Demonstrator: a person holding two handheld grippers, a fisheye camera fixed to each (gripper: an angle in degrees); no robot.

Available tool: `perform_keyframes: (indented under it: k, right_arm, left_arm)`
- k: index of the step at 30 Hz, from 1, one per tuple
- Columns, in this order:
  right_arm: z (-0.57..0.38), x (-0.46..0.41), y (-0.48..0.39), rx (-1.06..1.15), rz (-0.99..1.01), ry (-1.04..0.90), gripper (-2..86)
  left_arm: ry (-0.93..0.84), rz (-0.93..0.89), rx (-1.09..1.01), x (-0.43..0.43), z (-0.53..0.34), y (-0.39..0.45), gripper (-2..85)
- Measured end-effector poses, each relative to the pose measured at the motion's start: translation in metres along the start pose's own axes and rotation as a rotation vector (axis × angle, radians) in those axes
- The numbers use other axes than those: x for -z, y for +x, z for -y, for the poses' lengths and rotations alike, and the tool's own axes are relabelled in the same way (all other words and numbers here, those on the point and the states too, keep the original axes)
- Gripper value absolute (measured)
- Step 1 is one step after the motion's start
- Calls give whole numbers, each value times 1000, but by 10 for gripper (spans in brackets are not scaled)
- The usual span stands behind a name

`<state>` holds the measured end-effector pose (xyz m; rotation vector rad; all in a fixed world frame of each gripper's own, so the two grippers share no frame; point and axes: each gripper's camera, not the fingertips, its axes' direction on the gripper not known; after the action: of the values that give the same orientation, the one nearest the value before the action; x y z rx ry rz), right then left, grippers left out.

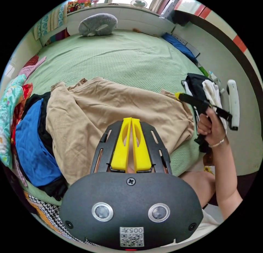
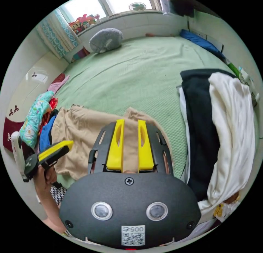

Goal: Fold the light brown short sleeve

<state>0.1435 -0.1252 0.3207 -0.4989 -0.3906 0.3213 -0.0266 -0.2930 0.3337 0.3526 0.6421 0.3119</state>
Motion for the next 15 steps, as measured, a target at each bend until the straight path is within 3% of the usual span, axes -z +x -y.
perform_keyframes:
  k: [15]
  right_arm:
    - [14,-49,-28,267,-198,-211,47]
  left_arm:
    - [-34,-107,61,22,-18,-38,-7]
